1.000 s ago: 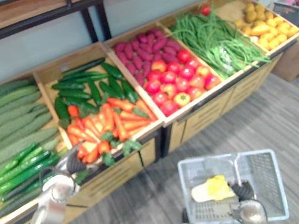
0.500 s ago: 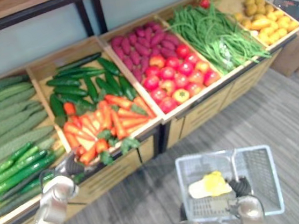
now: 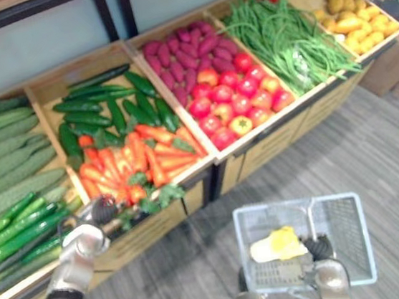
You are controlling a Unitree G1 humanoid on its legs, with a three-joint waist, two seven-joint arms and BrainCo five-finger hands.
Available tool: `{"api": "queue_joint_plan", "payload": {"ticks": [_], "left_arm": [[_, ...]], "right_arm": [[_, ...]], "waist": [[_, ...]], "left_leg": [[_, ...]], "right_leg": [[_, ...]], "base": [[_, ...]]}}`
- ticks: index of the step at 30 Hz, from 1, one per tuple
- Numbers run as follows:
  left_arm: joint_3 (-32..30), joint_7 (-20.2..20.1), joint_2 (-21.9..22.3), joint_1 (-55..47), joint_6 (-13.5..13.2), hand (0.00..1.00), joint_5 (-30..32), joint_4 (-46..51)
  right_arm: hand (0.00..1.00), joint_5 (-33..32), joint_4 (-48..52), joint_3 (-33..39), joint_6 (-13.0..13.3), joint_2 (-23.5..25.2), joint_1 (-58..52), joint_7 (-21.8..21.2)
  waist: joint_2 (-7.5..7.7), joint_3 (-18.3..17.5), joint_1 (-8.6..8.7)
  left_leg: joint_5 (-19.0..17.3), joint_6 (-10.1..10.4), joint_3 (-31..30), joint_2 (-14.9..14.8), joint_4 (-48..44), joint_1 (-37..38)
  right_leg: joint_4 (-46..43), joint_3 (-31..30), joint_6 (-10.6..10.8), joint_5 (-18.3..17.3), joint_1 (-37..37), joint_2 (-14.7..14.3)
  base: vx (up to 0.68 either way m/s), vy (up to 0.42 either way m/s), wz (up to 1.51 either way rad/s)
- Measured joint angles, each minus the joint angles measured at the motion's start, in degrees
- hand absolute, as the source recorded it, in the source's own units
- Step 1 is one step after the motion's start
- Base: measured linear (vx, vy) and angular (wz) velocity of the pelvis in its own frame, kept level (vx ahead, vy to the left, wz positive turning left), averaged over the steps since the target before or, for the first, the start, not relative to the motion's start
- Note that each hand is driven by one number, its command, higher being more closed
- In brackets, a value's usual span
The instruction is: Pick vegetable in the basket
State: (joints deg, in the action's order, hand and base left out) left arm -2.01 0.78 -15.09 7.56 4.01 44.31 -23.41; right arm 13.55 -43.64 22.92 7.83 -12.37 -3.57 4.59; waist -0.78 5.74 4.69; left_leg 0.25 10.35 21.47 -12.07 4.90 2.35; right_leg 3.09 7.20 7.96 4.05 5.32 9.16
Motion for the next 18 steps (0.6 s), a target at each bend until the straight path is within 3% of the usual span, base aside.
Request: {"api": "queue_joint_plan", "payload": {"ticks": [11, 18], "left_arm": [[-0.4, 1.5, 0.3, 0.1, 0.3, 1.0, -0.4, 1.0], [-3.4, 4.0, 0.0, 0.9, 0.7, 1.0, -0.5, 6.4]], "right_arm": [[1.0, 0.0, 0.0, -0.1, 0.0, 0.2, -0.7, 0.1], [1.0, 0.0, 0.0, 0.0, 0.0, 0.2, -1.1, 0.1]], "waist": [[-0.03, 0.0, -0.03], [-0.09, -0.1, -0.08]], "left_leg": [[-0.1, 0.0, 0.0, 0.0, -0.3, 1.0], [-0.1, 0.0, -0.1, 0.0, -0.3, 1.1]], "right_leg": [[-0.2, -0.1, -0.1, -0.1, -0.9, 0.1], [-0.6, -0.1, -0.1, -0.1, -0.9, 0.1]], "base": [[0.0, 0.0, 0.0], [0.0, 0.0, 0.0]]}}
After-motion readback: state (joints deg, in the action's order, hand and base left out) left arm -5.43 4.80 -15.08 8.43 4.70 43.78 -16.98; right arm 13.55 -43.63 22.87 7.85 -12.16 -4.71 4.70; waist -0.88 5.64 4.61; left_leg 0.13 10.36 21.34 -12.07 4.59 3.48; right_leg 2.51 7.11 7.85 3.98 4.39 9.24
